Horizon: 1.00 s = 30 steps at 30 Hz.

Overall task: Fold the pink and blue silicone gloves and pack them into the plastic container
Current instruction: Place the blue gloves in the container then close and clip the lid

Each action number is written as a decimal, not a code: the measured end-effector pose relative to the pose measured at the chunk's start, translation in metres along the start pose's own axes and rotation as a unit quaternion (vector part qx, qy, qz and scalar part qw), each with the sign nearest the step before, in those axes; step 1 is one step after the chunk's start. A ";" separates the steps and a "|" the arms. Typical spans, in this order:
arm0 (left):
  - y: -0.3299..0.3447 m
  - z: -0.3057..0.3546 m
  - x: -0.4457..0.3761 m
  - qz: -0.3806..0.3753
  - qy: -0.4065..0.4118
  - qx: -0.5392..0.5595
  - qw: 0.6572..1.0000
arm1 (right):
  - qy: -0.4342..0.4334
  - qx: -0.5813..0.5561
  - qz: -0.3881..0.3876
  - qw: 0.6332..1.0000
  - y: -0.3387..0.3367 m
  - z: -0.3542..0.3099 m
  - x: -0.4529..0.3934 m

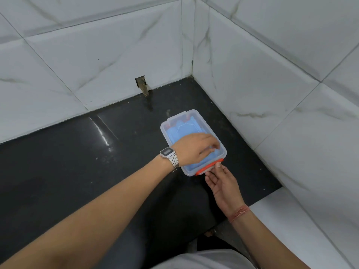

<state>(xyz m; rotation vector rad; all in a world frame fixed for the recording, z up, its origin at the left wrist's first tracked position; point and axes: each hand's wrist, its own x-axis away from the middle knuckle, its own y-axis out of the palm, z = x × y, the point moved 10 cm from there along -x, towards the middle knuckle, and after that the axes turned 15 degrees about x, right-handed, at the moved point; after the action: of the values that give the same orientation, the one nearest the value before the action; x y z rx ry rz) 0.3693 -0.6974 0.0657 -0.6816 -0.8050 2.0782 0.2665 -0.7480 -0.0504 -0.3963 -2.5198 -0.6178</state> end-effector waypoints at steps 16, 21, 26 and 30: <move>-0.039 -0.112 0.021 0.059 -0.354 0.007 0.933 | 0.017 -0.023 0.092 0.995 -0.052 -0.009 -0.004; -0.040 -0.132 0.068 0.196 -0.453 0.221 0.841 | 0.017 0.024 0.090 0.996 -0.040 -0.004 -0.006; -0.023 -0.129 0.113 0.400 -0.475 0.352 0.701 | 0.021 0.055 0.081 0.995 -0.027 0.000 -0.007; -0.010 -0.116 0.133 0.534 -0.465 0.379 0.596 | 0.038 0.042 0.074 0.996 -0.022 0.005 -0.007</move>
<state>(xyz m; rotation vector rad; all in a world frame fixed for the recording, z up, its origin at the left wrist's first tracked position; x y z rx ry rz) 0.3816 -0.5480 -0.0281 0.7561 0.3081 3.5500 0.2615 -0.7650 -0.0654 -0.5141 -2.4075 -0.4603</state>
